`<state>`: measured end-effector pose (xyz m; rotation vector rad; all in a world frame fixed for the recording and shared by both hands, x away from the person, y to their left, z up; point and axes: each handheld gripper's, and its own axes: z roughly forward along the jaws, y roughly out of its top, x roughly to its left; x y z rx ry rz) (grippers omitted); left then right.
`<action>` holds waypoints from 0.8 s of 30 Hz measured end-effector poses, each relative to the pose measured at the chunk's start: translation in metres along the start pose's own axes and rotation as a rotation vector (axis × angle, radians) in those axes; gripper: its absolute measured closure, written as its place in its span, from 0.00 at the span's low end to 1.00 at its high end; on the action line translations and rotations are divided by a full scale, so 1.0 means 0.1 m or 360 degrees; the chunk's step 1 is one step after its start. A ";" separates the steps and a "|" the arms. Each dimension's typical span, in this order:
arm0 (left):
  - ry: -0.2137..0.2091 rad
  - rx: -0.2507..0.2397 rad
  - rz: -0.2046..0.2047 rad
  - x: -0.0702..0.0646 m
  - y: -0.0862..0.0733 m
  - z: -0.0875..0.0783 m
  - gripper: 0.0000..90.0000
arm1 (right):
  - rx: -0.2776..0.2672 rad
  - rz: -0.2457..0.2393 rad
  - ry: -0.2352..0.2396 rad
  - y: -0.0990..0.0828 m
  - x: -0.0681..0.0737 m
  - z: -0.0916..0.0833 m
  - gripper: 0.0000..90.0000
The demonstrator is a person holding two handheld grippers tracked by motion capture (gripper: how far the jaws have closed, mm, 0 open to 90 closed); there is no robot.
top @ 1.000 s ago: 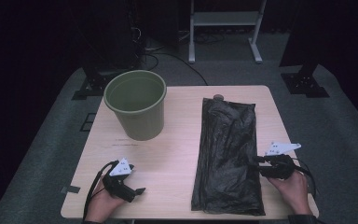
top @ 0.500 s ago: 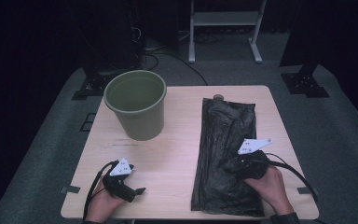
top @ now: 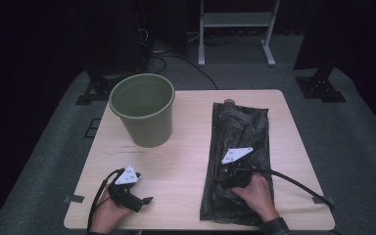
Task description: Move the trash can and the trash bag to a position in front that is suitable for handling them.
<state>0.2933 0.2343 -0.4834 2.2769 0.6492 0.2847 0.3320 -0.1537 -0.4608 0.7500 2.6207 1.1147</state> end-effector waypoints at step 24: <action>0.0002 -0.0001 -0.0003 0.00 0.00 0.00 0.00 | 0.0091 -0.0137 0.0064 -0.13 0.08 0.00 0.99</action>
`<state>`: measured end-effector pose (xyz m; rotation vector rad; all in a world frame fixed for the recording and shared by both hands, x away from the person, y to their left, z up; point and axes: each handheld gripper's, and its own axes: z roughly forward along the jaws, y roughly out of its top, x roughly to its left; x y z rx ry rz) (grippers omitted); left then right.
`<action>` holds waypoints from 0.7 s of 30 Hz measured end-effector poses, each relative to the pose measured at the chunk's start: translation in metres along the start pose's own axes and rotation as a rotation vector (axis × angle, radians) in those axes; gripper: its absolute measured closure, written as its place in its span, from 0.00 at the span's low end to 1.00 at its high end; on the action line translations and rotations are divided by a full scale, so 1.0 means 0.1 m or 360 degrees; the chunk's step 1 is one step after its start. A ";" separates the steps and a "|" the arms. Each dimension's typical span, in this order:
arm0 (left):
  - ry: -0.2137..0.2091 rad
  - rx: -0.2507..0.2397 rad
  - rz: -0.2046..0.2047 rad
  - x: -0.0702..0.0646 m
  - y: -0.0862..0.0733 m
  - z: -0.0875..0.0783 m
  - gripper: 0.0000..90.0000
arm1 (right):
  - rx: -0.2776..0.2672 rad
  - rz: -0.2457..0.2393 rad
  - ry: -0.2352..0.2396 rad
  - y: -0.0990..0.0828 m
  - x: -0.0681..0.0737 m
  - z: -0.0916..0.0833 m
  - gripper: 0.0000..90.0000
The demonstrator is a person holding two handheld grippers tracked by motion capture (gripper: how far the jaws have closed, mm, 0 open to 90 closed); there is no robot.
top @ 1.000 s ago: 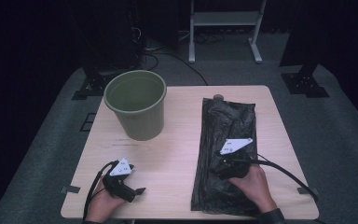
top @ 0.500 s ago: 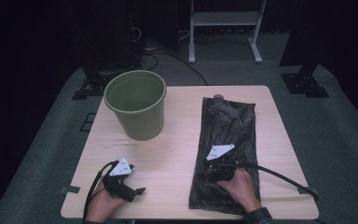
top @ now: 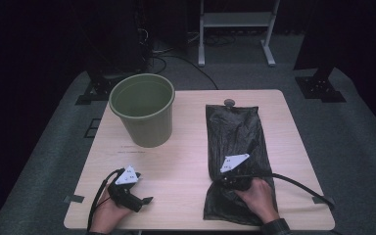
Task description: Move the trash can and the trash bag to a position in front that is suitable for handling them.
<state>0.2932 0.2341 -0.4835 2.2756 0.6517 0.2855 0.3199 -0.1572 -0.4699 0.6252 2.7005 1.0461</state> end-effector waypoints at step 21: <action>0.0015 0.0002 -0.0011 -0.01 0.00 0.00 0.00 | -0.0057 0.0023 0.0090 -0.45 0.04 -0.64 0.68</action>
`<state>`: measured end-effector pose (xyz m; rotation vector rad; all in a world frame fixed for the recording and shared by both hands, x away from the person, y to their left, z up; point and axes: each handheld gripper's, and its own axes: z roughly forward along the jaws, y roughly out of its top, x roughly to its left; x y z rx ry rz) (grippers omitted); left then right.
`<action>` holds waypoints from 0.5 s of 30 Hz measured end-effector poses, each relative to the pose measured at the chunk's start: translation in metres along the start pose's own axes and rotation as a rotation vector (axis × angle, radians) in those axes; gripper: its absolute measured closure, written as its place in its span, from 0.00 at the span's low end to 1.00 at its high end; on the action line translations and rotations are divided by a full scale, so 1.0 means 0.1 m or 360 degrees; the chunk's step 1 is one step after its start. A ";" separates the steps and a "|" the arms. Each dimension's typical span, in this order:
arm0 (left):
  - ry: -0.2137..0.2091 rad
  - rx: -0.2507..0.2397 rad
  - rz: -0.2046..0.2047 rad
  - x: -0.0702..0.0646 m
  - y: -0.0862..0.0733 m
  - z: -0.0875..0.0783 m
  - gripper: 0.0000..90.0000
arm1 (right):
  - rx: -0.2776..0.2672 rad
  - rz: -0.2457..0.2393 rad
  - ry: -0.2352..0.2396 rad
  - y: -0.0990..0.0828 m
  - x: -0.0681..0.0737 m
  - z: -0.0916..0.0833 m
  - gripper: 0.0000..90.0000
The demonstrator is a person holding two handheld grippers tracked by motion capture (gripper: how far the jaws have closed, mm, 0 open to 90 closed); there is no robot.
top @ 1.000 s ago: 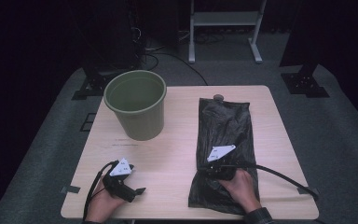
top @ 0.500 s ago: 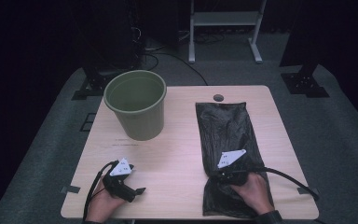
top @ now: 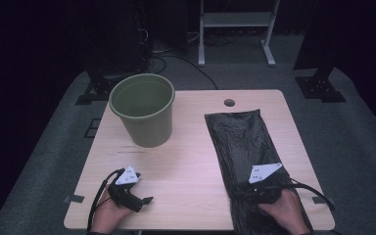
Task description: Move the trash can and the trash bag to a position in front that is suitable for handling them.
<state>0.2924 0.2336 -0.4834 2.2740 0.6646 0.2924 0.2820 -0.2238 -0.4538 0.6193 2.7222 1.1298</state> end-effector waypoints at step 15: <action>0.0000 0.0000 0.0000 0.00 0.00 0.00 0.00 | -0.0109 0.0161 -0.0374 -0.01 -0.50 -0.01 0.10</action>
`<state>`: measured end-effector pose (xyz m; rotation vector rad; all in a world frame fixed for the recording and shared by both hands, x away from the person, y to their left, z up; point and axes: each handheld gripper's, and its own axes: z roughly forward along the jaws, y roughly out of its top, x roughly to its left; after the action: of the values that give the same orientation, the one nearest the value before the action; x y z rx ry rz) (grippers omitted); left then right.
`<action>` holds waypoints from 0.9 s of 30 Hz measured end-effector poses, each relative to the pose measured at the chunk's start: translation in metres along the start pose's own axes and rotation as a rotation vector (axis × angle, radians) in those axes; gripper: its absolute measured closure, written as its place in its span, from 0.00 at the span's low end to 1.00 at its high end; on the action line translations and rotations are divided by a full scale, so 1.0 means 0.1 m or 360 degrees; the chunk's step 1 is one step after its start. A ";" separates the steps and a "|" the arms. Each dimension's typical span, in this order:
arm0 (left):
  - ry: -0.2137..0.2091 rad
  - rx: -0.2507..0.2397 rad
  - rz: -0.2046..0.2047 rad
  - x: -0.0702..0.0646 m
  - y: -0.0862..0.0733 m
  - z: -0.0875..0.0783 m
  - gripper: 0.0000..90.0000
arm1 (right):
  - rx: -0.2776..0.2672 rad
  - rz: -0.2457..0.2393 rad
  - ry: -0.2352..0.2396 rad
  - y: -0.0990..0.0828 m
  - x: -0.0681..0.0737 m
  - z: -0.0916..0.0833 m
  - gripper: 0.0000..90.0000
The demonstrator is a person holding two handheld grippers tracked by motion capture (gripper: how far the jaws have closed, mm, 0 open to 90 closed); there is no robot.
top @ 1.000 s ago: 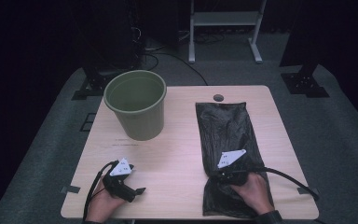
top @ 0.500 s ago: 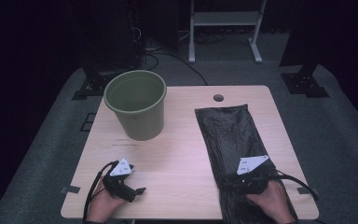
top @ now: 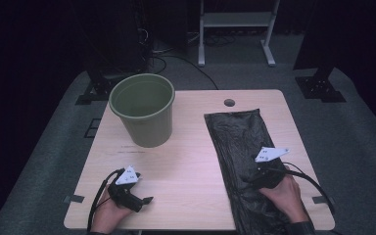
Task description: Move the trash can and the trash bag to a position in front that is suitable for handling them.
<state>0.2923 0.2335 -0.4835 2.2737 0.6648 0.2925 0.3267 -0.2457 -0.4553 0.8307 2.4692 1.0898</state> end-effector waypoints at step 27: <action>-0.0019 -0.0002 -0.0048 0.01 0.08 -0.04 0.00 | 0.0050 0.0128 -0.0025 -0.27 -0.21 0.18 0.10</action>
<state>0.2950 0.2317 -0.4746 2.2604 0.6920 0.2646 0.3413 -0.2633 -0.4862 0.9516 2.4652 1.0696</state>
